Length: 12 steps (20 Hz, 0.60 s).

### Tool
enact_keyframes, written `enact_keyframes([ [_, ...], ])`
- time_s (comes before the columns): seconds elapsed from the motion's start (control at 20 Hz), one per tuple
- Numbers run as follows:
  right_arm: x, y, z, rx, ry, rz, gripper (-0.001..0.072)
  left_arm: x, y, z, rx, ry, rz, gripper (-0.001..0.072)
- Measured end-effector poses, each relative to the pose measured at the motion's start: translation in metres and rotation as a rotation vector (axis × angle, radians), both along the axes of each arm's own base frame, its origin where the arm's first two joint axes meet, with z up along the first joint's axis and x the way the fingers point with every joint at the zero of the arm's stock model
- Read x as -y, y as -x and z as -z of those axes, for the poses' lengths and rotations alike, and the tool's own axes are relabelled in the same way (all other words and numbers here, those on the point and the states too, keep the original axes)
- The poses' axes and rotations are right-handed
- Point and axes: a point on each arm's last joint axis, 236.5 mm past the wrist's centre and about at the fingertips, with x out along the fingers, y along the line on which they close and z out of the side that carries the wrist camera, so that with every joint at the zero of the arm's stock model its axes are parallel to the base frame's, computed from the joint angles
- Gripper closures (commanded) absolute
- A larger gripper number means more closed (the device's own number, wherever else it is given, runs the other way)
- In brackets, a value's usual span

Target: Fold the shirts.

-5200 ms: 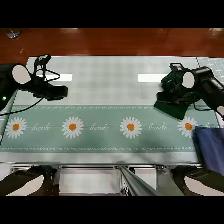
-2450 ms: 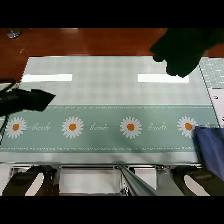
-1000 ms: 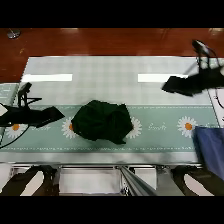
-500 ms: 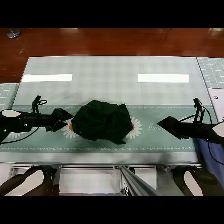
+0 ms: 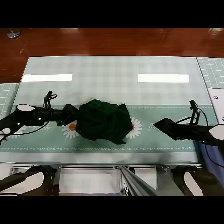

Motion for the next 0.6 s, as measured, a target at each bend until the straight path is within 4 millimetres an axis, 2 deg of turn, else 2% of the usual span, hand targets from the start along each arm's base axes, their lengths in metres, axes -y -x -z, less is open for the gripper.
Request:
enact_keyframes([
  [0.3,-0.04,-0.006,0.021,-0.061,-0.025,-0.074,0.0093,0.017,-0.009,-0.023,0.073,0.038,0.122,0.0687],
  [0.6,-0.086,-0.036,0.039,-0.116,-0.041,-0.188,0.0093,0.023,-0.017,-0.042,0.115,0.066,0.169,0.0687],
])
